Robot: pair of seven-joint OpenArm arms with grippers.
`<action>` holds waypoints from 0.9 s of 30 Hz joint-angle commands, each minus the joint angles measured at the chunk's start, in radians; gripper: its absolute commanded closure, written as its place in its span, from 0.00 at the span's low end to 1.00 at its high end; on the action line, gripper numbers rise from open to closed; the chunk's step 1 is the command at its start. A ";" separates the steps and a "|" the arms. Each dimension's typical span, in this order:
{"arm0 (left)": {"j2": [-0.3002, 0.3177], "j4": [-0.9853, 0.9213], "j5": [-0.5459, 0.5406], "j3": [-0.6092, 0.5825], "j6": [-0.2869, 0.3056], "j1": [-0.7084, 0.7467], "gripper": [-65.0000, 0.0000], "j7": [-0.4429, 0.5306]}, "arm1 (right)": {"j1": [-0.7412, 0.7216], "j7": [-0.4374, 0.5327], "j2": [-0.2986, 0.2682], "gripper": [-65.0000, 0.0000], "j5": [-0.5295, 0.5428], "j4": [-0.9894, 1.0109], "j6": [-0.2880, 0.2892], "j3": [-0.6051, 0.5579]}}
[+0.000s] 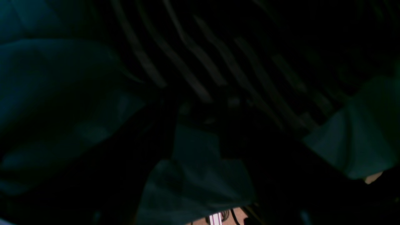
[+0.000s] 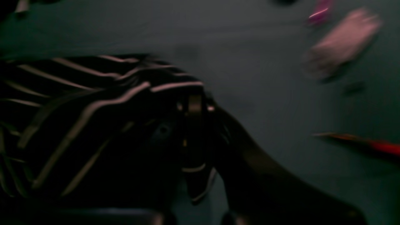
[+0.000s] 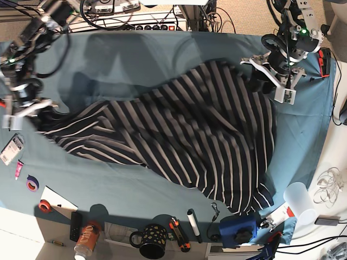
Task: Layout the t-shirt on the table in an organized manner, then fold the t-shirt properly
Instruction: 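Pull the shirt edges apart with both grippers to flatten it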
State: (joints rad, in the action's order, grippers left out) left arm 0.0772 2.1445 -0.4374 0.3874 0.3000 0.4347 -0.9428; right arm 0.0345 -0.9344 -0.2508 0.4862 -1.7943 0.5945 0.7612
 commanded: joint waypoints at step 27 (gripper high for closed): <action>-0.008 -0.250 -0.514 0.001 0.215 -0.013 0.64 -0.079 | -0.015 -0.010 -0.106 1.00 0.013 -0.018 -0.081 0.037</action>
State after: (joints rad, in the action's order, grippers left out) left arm 0.0711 1.8797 -0.9257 0.3874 0.5064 0.4255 -1.0393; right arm 0.0330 -0.9688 -0.3321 0.4904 -1.7947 0.5163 0.7918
